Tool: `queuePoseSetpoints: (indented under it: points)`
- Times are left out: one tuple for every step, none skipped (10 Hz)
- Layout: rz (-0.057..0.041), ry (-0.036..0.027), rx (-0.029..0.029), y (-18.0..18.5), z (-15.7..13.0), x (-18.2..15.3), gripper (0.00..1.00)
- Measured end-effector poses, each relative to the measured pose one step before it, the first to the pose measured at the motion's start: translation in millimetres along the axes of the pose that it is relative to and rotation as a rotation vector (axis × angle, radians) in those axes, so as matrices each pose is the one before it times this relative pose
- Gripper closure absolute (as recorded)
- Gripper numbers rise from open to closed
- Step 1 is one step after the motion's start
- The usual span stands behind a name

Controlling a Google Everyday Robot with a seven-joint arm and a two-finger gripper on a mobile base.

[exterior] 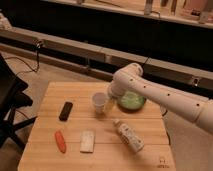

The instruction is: Place the ceramic cup in the ceramic bowl

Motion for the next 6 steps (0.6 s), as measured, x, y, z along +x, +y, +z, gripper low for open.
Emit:
queuePoseSetpoints:
  points:
    - [-0.05501,-0.00842,-0.01304,6.1,3.94,-15.12,0.2]
    - [-0.01801,-0.01189,-0.01034,2.83,1.57,-3.91,0.2]
    - [-0.01165,-0.01051,-0.00697,1.38,-0.87,-0.15,0.2]
    - [-0.00942,-0.01088,-0.00886,2.11,0.1,-0.85,0.2]
    - [-0.00965,-0.01036,-0.00941,2.46,1.24,-3.85,0.2]
    - [-0.00617,-0.0072,-0.0106,2.9,1.76,-2.76,0.2]
